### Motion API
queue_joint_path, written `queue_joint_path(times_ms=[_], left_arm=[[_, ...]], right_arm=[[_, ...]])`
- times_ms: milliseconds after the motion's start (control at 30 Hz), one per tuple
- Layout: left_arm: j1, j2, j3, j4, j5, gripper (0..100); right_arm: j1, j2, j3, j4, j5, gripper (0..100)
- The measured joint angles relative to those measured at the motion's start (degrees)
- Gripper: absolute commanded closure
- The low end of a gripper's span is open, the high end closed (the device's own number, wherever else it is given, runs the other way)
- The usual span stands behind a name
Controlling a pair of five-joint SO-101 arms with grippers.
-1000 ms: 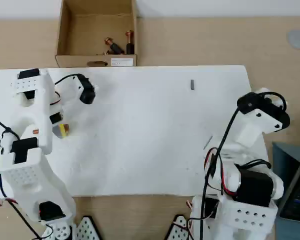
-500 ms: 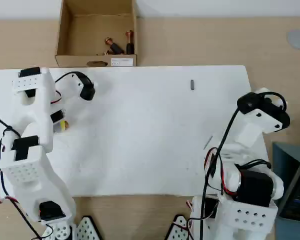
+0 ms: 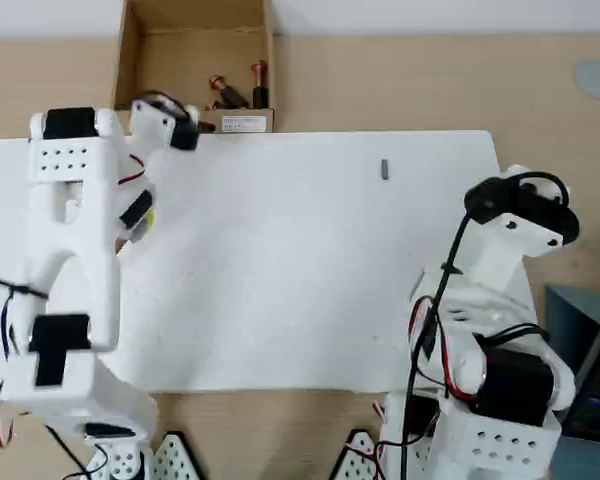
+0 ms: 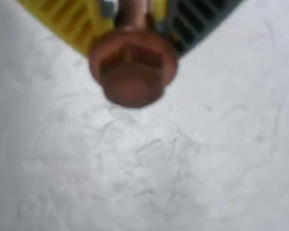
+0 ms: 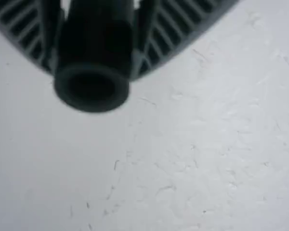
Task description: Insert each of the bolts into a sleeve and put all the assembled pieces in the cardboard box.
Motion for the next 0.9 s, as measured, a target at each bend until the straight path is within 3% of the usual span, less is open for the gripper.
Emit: queue_joint_path(times_ms=[200,567,900], left_arm=[[3.3,-10.1,0.0,0.1,14.3,100],[7.6,-17.8,0.0,0.3,36.8,100],[11.3,-27.6,4.9,0.4,47.0,100]], right_arm=[[-0.7,-5.4,0.0,-1.1,5.9,98.9],[-10.3,-15.9,9.8,-12.6,8.5,98.9],[-21.1,-21.5,18.5,-20.4,8.5,98.9]])
